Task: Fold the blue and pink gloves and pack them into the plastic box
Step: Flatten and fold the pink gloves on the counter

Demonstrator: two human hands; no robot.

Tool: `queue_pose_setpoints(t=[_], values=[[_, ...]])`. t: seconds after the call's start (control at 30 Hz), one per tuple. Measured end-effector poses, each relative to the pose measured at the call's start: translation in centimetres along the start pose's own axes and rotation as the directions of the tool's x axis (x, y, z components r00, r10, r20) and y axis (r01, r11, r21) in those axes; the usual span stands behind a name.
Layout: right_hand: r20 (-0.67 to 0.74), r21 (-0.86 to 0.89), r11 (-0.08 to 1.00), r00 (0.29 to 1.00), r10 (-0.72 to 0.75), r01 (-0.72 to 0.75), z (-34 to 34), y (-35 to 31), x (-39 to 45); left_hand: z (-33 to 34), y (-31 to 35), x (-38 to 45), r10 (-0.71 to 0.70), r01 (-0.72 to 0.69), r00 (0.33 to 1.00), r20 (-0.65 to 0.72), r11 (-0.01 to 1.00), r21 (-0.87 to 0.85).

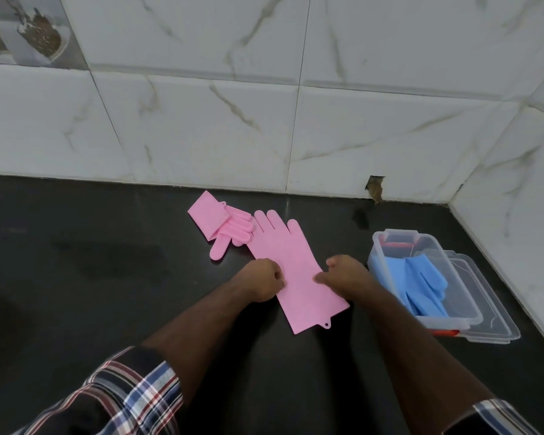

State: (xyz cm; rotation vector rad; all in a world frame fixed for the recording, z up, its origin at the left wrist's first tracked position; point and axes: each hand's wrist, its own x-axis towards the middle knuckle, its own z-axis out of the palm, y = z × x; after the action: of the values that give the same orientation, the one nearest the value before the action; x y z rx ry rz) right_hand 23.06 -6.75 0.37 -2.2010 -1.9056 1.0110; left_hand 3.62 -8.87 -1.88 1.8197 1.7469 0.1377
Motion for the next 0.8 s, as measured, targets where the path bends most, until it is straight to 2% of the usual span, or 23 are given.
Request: queue_pose_setpoints(t=[0.13, 0.27, 0.33, 0.4, 0.47, 0.53, 0.63, 0.7, 0.73, 0.8], values=[[-0.052, 0.09, 0.995, 0.998, -0.044, 0.048, 1.0, -1.1, 0.2, 0.3, 0.4, -0.6, 0.007, -0.007, 0.998, 0.055, 1.0, 0.002], [-0.113, 0.255, 0.967, 0.992, 0.048, -0.018, 1.3, -1.7, 0.7, 0.4, 0.4, -1.5, 0.021, -0.007, 0.991, 0.136, 0.994, -0.105], [-0.157, 0.226, 0.974, 0.988, 0.018, 0.018, 1.0, -1.8, 0.8, 0.3, 0.3, -1.7, 0.033, -0.003, 0.983, 0.18, 0.986, -0.167], [-0.193, 0.183, 0.981, 0.981, -0.031, 0.067, 0.3, -1.9, 0.5, 0.1, 0.0, -1.9, 0.018, 0.012, 0.989, 0.144, 0.979, -0.201], [-0.227, 0.174, 0.977, 0.971, -0.08, 0.121, -0.9, -2.2, 0.2, -0.2, -0.6, -1.7, -0.018, 0.024, 1.0, 0.025, 0.97, -0.24], [-0.335, 0.058, 0.975, 0.924, -0.184, 0.215, -2.7, -3.0, -0.5, -0.9, -1.0, -1.6, -0.054, 0.016, 0.991, -0.123, 0.958, -0.288], [-0.446, -0.301, 0.885, 0.767, -0.461, 0.356, -5.8, -5.3, -2.2, -2.1, -1.2, -1.3, -0.143, 0.032, 0.944, -0.299, 0.937, -0.348], [-0.377, -0.582, 0.717, 0.653, -0.656, 0.385, -7.0, -6.9, -4.1, -2.8, -1.3, -1.0, -0.213, 0.063, 0.909, -0.359, 0.92, -0.387], [-0.306, -0.704, 0.617, 0.633, -0.711, 0.353, -6.7, -7.4, -5.1, -3.1, -1.5, -0.9, -0.249, 0.072, 0.887, -0.389, 0.907, -0.415], [-0.174, -0.792, 0.507, 0.67, -0.722, 0.341, -5.0, -7.6, -7.6, -3.9, -1.9, -1.0, -0.32, 0.068, 0.839, -0.44, 0.864, -0.499]])
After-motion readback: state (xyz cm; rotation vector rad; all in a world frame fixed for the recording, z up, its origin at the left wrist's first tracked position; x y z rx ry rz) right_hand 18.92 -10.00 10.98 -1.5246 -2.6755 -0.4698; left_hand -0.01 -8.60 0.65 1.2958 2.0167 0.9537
